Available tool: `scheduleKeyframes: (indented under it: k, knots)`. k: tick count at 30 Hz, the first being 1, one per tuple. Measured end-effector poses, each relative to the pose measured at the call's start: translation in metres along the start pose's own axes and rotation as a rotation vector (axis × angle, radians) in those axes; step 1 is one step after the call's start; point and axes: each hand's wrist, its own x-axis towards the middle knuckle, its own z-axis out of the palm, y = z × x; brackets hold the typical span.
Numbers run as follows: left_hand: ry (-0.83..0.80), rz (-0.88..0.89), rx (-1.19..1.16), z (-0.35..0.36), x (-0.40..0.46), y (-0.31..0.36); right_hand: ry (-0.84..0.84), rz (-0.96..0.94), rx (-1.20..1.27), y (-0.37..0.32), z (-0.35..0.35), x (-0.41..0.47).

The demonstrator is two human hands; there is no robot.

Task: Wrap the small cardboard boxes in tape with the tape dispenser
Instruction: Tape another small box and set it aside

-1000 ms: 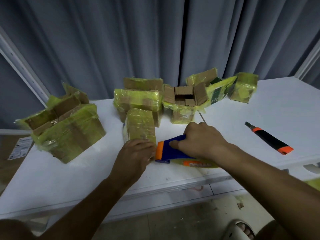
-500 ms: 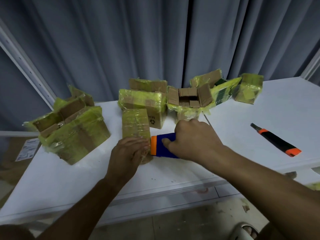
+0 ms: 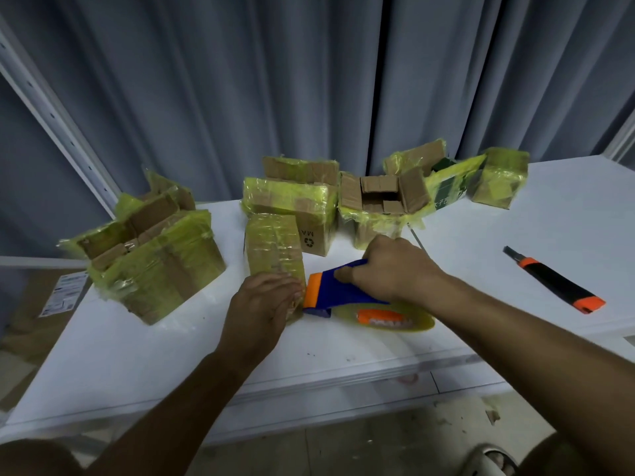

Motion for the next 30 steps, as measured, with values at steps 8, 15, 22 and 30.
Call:
scheduleKeyframes:
  k: [8,15,22,30]
  knots:
    - [0.087,0.096,0.005,-0.024,0.011,0.03,0.352,-0.107,-0.381,-0.006,0.016,0.007]
    - [-0.02,-0.049,-0.155,-0.017,0.006,0.022,0.256,-0.102,-0.331,0.0,0.021,-0.002]
    - [0.027,-0.28,0.098,-0.012,0.003,0.029,0.341,-0.128,-0.273,0.005,0.016,-0.002]
    - [-0.063,-0.486,-0.065,-0.002,-0.002,0.033,0.321,-0.146,-0.22,0.011,0.015,-0.005]
